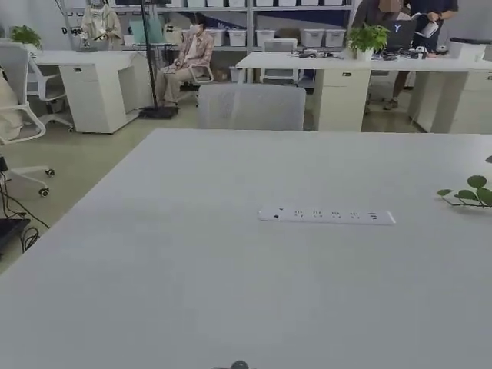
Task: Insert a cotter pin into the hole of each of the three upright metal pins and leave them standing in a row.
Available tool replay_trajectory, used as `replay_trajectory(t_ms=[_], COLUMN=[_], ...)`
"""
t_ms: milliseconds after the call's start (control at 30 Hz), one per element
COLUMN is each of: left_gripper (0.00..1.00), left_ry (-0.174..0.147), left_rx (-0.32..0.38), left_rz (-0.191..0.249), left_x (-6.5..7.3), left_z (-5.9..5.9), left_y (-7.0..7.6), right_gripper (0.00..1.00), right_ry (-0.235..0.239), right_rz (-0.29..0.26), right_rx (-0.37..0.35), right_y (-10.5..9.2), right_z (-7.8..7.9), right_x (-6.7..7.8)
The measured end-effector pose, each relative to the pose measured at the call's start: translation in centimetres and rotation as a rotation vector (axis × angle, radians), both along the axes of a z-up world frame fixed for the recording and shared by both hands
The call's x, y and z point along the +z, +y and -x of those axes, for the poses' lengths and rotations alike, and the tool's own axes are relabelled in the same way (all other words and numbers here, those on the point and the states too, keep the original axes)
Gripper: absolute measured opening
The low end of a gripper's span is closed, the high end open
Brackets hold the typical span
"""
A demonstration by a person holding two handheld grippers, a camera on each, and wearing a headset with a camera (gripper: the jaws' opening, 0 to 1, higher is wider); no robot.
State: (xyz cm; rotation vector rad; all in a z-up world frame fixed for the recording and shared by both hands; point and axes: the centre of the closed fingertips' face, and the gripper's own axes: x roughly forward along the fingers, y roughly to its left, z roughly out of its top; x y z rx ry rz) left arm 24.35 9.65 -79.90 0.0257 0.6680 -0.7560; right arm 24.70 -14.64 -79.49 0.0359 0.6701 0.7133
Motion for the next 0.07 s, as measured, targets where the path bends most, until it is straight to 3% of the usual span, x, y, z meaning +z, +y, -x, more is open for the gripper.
replay_trajectory(t_ms=[67], left_gripper=[0.99], left_ry=[-0.004], left_rx=[0.012], left_rz=[0.006], left_x=[0.12], left_z=[-0.11], left_y=[-0.05], right_gripper=[1.0], right_ry=[0.011], right_rz=[0.015], right_rx=[-0.004], right_y=[-0.27], right_z=[0.08], right_x=[-0.12])
